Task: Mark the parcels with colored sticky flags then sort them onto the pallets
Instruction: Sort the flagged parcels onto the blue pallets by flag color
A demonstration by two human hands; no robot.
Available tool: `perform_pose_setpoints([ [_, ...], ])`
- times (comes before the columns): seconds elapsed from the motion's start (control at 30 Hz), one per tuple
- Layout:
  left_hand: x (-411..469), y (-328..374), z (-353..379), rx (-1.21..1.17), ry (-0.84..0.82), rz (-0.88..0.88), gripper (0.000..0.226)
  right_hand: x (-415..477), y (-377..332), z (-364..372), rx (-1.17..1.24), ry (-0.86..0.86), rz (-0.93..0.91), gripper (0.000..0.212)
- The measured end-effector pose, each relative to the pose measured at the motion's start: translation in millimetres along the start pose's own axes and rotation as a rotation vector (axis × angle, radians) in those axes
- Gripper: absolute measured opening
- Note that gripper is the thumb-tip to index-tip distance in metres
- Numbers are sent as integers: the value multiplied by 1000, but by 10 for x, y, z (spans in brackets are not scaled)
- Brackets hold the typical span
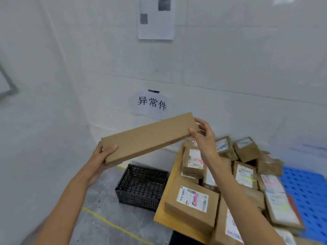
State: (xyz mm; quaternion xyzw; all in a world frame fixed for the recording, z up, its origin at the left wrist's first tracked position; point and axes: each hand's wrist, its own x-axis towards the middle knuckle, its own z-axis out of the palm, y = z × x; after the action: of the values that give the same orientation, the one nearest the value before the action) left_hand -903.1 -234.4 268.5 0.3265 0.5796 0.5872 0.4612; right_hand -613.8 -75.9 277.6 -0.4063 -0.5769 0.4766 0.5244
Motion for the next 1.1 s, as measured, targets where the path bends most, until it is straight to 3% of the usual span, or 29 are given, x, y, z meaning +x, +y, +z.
perform_pose_setpoints([
  [0.17, 208, -277, 1546, -32, -33, 67, 42, -172, 47, -1253, 34, 195, 147, 49],
  [0.33, -83, -606, 3282, 143, -34, 342, 59, -407, 266, -2055, 137, 70, 305, 60],
  [0.47, -411, -841, 4207, 379, -143, 609, 74, -385, 266, -2762, 222, 178, 491, 84],
  [0.53, -555, -928, 4511, 525, -266, 750, 76, -429, 231, -3142, 235, 226, 564, 82],
  [0.6, -623, -1022, 4722, 592, -511, 829, 74, -501, 213, -3477, 247, 278, 583, 69],
  [0.7, -679, -1038, 4913, 460, -814, 605, 54, -670, 198, -3875, 265, 314, 597, 57],
  [0.77, -632, -1019, 5068, 413, -807, 435, 44, -816, 165, -4042, 281, 279, 593, 46],
  [0.83, -528, -1060, 5236, 428, -756, 233, 57, -967, 180, -4137, 354, 238, 573, 42],
  [0.93, -484, -1179, 5481, 215, -815, -256, 85, -1142, 293, -4216, 357, 180, 509, 50],
  [1.03, -580, -1352, 5661, 103, -812, -346, 64, -1273, 396, -4292, 191, 258, 485, 38],
  [1.1, -688, -1449, 5808, 160, -788, -316, 58, -1319, 393, -4349, 54, 275, 500, 47],
])
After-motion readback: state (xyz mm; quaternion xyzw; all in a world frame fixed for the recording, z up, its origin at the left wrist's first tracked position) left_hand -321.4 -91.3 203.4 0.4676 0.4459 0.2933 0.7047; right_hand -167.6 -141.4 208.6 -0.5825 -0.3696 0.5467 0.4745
